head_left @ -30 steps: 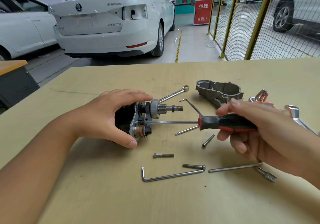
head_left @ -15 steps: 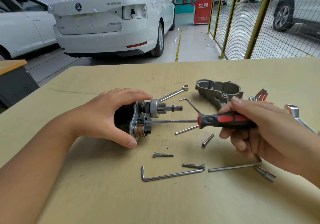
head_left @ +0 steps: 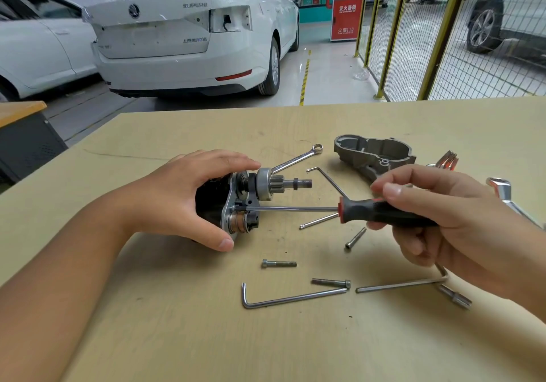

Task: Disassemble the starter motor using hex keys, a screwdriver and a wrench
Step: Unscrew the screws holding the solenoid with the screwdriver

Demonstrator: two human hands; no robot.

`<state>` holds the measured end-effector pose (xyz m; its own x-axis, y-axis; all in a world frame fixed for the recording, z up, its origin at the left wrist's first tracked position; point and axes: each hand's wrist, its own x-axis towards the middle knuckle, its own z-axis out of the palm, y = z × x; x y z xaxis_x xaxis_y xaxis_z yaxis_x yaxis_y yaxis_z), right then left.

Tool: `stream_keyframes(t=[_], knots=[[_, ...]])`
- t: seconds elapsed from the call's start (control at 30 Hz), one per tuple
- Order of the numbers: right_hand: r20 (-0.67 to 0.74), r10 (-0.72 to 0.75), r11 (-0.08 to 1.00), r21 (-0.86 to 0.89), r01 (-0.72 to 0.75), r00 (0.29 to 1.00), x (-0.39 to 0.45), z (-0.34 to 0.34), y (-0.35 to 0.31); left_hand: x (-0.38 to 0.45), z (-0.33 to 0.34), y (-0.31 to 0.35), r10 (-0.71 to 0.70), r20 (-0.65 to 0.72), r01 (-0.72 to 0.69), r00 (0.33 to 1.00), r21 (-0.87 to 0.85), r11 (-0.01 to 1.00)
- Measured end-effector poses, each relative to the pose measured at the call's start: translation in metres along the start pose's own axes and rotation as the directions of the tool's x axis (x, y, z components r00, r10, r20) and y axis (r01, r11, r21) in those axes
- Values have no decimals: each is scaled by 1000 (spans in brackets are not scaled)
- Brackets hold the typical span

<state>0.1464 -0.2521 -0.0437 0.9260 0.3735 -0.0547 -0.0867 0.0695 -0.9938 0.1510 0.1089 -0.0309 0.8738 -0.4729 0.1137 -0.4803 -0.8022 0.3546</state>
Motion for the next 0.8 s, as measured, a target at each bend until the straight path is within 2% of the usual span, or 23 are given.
stream_keyframes(t=[0.17, 0.3, 0.4, 0.6, 0.8], knots=[[-40, -54, 996, 68, 56, 998, 1, -4, 3, -1, -1, 0, -6, 5, 6, 1000, 1, 1000], [1, 8, 999, 51, -8, 1000, 0, 3, 1, 0, 0, 1, 5, 1, -5, 1000, 4, 1000], [-42, 43, 999, 20, -42, 998, -1, 3, -1, 0, -1, 1, 5, 1, -5, 1000, -3, 1000], [-17, -39, 995, 93, 40, 999, 1, -1, 4, 1, -1, 2, 13, 1, -13, 1000, -3, 1000], [-61, 90, 996, -14, -91, 994, 1, 4, 1, 1, 0, 0, 2, -2, -2, 1000, -2, 1000]])
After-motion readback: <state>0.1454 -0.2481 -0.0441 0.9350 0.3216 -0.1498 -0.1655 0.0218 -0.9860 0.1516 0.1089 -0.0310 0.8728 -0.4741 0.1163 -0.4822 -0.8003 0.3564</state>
